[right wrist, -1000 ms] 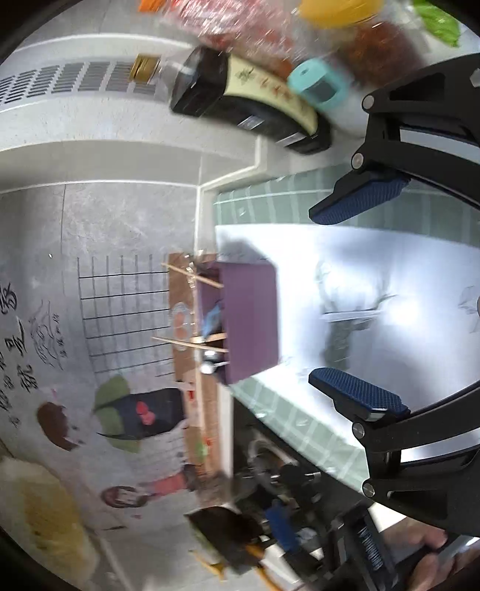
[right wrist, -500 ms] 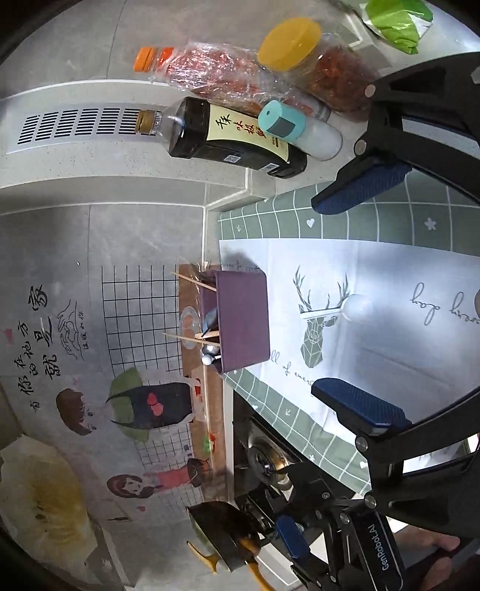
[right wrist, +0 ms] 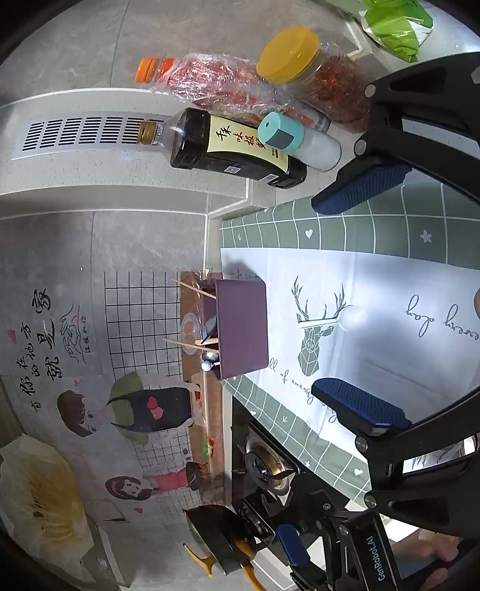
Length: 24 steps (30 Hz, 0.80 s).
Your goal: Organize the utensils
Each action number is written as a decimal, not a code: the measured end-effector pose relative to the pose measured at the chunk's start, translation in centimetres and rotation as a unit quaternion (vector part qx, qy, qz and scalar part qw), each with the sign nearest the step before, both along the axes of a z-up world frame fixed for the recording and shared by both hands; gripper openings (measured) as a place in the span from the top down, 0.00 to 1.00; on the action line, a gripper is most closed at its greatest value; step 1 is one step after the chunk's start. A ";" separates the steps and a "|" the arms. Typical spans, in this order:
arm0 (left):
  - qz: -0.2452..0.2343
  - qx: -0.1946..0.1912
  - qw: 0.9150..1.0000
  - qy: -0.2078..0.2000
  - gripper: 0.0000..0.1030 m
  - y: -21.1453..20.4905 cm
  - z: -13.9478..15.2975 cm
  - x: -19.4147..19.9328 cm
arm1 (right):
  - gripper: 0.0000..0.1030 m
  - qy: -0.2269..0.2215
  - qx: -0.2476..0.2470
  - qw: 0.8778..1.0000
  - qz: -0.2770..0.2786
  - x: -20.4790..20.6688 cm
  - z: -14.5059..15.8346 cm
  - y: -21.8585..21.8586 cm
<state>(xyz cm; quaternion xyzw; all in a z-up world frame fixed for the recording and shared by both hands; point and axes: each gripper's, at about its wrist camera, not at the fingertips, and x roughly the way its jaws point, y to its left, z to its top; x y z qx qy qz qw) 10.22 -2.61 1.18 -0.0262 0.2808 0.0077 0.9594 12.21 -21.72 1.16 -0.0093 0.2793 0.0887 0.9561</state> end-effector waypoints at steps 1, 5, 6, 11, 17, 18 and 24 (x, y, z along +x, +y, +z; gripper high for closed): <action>0.000 0.001 1.000 -0.001 0.04 -0.1 0.1 0.0 | 0.14 0.000 0.001 1.000 0.000 0.0 0.0 0.0; -0.001 0.001 1.000 0.000 0.04 -0.3 0.1 0.0 | 0.14 0.000 0.001 1.000 0.000 0.1 0.0 -0.1; -0.001 0.000 1.000 0.001 0.04 -0.3 0.1 0.0 | 0.14 0.000 0.001 1.000 -0.001 0.1 0.0 -0.1; -0.002 0.000 1.000 0.001 0.04 -0.3 0.1 0.0 | 0.14 0.000 0.000 1.000 0.001 0.1 -0.1 -0.1; -0.002 0.000 1.000 0.001 0.04 -0.3 0.1 0.0 | 0.14 -0.001 0.001 1.000 0.000 -0.2 0.0 0.0; -0.002 -0.001 1.000 0.001 0.04 -0.3 0.1 0.0 | 0.14 -0.001 0.001 1.000 0.000 -0.2 0.0 0.0; -0.003 -0.002 1.000 0.002 0.04 -0.5 -0.1 0.0 | 0.14 -0.001 0.000 1.000 -0.001 -0.2 0.0 0.0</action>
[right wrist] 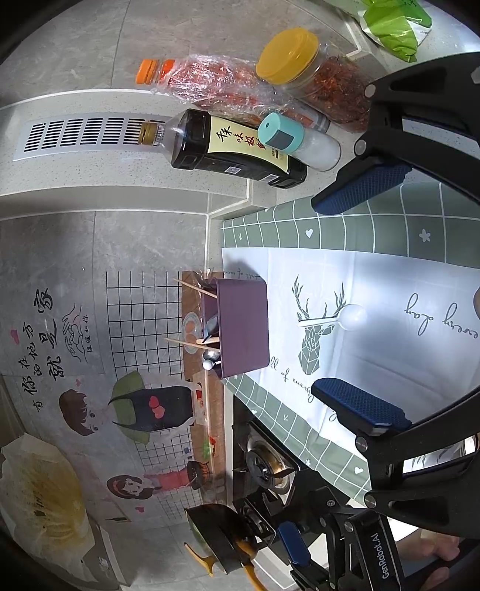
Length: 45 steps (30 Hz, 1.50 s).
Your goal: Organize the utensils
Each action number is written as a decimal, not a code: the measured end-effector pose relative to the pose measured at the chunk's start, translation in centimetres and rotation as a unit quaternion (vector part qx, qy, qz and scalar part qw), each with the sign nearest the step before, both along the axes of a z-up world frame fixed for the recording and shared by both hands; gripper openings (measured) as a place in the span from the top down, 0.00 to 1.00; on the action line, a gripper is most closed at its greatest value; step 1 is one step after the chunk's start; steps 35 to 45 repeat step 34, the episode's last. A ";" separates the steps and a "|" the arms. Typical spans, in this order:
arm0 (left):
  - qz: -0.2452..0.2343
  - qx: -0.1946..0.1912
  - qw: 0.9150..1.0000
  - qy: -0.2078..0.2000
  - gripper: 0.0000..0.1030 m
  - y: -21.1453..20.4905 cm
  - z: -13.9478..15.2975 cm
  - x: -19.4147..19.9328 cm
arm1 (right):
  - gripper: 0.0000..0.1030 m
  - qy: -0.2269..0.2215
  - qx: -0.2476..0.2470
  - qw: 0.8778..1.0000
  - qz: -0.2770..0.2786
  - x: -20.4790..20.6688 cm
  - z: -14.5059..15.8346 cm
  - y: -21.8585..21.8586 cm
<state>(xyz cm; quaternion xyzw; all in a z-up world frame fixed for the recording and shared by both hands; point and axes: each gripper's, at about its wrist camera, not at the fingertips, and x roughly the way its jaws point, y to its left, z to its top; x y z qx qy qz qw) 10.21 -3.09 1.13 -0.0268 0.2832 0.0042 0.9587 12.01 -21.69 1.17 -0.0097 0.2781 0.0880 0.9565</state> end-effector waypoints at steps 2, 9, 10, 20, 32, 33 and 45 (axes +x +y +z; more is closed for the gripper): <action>-0.001 0.000 1.000 -0.001 0.04 0.0 0.0 0.0 | 0.14 -0.001 0.001 1.000 0.001 0.0 0.0 0.0; -0.004 -0.001 1.000 0.001 0.04 -0.2 0.0 0.0 | 0.14 -0.003 0.002 1.000 -0.003 -0.1 0.4 0.0; -0.004 -0.001 1.000 0.001 0.04 -0.3 0.0 0.0 | 0.14 -0.003 0.002 1.000 -0.003 -0.1 0.4 0.0; -0.007 -0.001 1.000 0.001 0.04 -0.2 0.1 0.2 | 0.13 -0.001 0.005 1.000 -0.004 0.1 0.5 -0.2; -0.011 0.010 1.000 -0.007 0.03 -0.2 -0.1 0.5 | 0.13 -0.002 0.007 1.000 -0.005 0.1 0.3 -0.2; -0.014 0.010 1.000 -0.008 0.03 -0.1 -0.1 0.5 | 0.13 -0.002 0.007 1.000 -0.006 0.1 0.3 -0.2; -0.015 0.010 1.000 -0.008 0.03 -0.1 -0.1 0.5 | 0.13 -0.002 0.005 1.000 -0.006 0.1 0.3 -0.2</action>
